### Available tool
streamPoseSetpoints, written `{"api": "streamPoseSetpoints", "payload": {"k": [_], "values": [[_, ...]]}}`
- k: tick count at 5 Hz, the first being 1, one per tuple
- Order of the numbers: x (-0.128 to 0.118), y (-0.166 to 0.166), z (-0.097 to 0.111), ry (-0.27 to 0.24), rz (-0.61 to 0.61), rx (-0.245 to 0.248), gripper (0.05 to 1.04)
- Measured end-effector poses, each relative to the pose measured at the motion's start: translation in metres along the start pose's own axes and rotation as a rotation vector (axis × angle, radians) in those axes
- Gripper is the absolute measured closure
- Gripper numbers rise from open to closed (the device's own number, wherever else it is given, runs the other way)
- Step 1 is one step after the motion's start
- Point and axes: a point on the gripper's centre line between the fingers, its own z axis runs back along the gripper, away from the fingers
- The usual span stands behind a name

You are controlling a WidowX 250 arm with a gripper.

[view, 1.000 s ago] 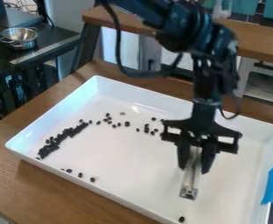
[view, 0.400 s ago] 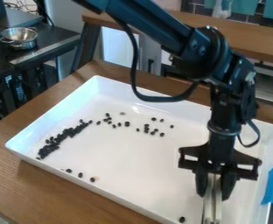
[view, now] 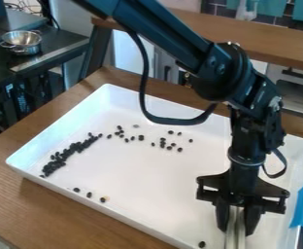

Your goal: Sweep into pile

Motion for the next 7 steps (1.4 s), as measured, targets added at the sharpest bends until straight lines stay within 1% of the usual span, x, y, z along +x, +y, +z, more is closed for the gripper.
{"api": "streamPoseSetpoints", "payload": {"k": [2, 3, 4, 5, 7], "values": [[0.0, 0.013, -0.002, -0.029, -0.021, 0.015, 0.704], [0.002, 0.022, -0.003, -0.023, -0.05, 0.021, 0.704], [0.01, 0.048, 0.0, 0.006, -0.08, 0.041, 0.704], [0.015, 0.067, 0.001, 0.02, -0.114, 0.059, 0.704], [0.031, 0.112, 0.005, 0.044, -0.142, 0.078, 0.704]]}}
